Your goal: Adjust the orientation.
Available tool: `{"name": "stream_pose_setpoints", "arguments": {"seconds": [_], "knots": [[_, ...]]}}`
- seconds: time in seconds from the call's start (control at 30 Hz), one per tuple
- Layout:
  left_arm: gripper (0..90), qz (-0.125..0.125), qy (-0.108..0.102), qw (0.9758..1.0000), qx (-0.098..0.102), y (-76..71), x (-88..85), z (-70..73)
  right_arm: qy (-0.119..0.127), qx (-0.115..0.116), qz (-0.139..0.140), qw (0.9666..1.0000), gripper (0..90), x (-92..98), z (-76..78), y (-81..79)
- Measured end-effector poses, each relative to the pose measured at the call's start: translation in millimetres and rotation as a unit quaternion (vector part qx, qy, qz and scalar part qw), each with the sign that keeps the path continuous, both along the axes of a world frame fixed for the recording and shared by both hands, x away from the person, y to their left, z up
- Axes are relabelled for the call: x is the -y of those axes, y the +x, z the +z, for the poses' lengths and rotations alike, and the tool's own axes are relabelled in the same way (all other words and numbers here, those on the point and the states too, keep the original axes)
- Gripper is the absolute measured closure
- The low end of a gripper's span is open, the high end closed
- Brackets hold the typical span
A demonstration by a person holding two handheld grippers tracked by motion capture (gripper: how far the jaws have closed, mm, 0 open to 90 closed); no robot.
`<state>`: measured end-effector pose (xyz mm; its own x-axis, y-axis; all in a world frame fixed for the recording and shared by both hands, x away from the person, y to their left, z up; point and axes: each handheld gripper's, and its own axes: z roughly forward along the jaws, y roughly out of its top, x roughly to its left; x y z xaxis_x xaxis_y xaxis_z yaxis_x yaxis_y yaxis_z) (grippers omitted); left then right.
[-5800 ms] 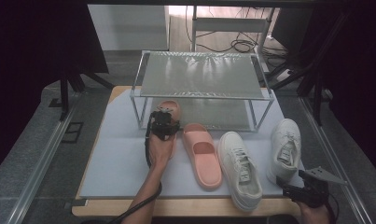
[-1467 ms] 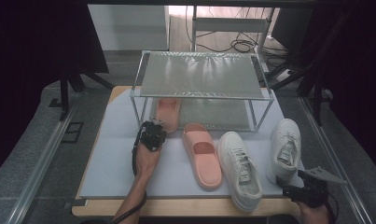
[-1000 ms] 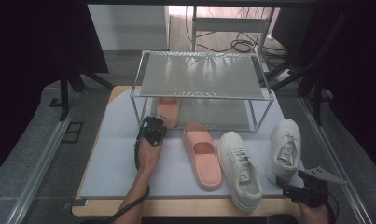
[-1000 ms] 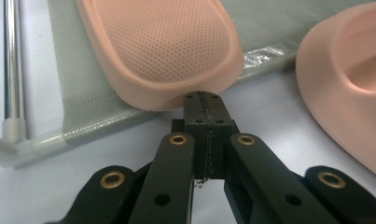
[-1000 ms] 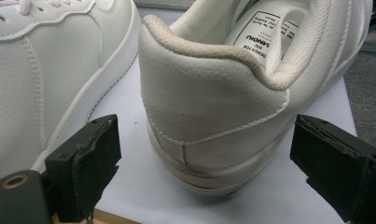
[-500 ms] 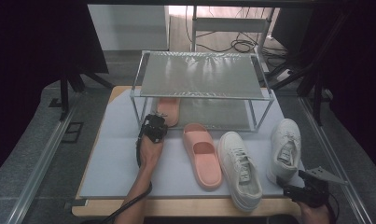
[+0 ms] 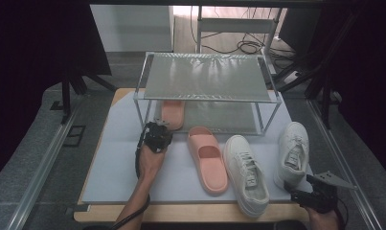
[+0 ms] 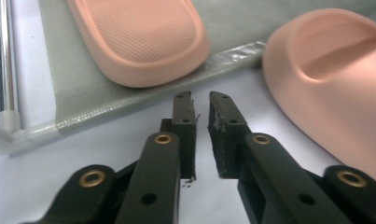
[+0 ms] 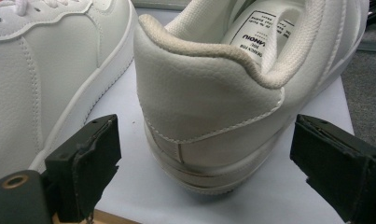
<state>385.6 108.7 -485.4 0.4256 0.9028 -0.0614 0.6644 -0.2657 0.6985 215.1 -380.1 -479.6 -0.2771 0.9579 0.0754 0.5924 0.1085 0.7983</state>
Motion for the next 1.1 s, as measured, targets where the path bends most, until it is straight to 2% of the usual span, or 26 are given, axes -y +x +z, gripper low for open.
{"name": "stream_pose_setpoints", "arguments": {"seconds": [0.23,0.53,0.73,0.83,1.1], "knots": [[69.1,-0.022,-0.001,0.9998,0.0,-17.2,4.9,5.9,-0.001,-0.003,0.001,1.0,8.5,-0.6,0.1,0.0],[56.6,-0.047,-0.015,0.9988,-0.002,-43.8,17.4,14.0,-0.001,-0.001,0.0,1.0,8.5,-0.5,0.5,-0.2],[53.4,-0.064,-0.021,0.9977,-0.009,-60.4,26.8,14.9,-0.001,0.001,0.001,1.0,8.5,-1.7,0.8,-0.2],[50.6,-0.072,-0.016,0.9972,-0.009,-67.2,32.2,16.2,-0.001,0.001,0.001,1.0,8.5,-1.6,0.7,-0.2],[48.8,-0.087,-0.028,0.9957,-0.009,-77.1,46.1,19.9,-0.001,0.001,0.001,1.0,8.5,-2.0,1.0,-0.3]]}}
